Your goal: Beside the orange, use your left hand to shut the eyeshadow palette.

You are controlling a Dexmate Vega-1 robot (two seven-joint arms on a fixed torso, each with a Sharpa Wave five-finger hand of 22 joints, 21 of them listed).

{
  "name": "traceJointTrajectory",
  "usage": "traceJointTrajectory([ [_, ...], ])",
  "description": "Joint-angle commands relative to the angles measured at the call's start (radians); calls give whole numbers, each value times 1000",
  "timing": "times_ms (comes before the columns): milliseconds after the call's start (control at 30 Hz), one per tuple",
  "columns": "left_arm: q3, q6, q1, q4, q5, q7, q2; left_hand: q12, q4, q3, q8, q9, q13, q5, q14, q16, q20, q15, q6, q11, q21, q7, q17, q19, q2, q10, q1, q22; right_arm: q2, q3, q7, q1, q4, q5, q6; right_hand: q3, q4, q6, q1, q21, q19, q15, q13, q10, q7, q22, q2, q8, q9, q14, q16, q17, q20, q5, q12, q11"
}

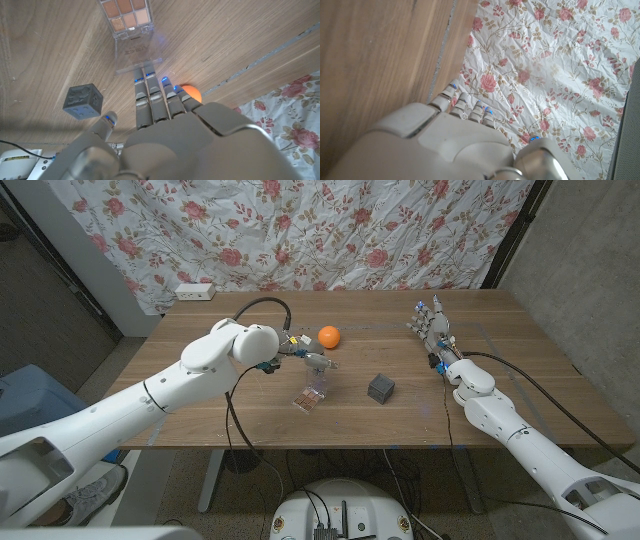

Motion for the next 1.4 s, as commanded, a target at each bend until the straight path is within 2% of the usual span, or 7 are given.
traceJointTrajectory([
  [33,-25,11,22,-24,-7,18,29,0,-2,3,0,3,5,5,3,1,-2,2,2,0,-1,0,5,9,123,0,0,0,0,0,-2,0,0,0,0,0,4,0,0,6,6,-114,2,0,-9,3,98,5,5,-1,5,5,-2,9,6,-5],
  [633,-49,9,66,-47,-31,42,65,-3,-2,6,-3,4,10,6,0,-4,-3,2,3,-10,-5,2,5,11,124,-1,1,0,0,0,-2,0,1,0,0,0,4,1,0,7,6,-114,2,-1,-10,3,99,5,5,-2,5,5,-3,9,6,-4],
  [1400,-100,33,140,-111,-33,99,118,-13,-3,13,-7,4,16,6,-13,-15,-5,5,2,-10,-12,0,5,6,125,-18,3,-1,0,0,-2,0,0,0,0,-1,4,0,-1,7,6,-116,2,-1,-9,3,98,5,5,-2,4,6,-2,9,6,-5],
])
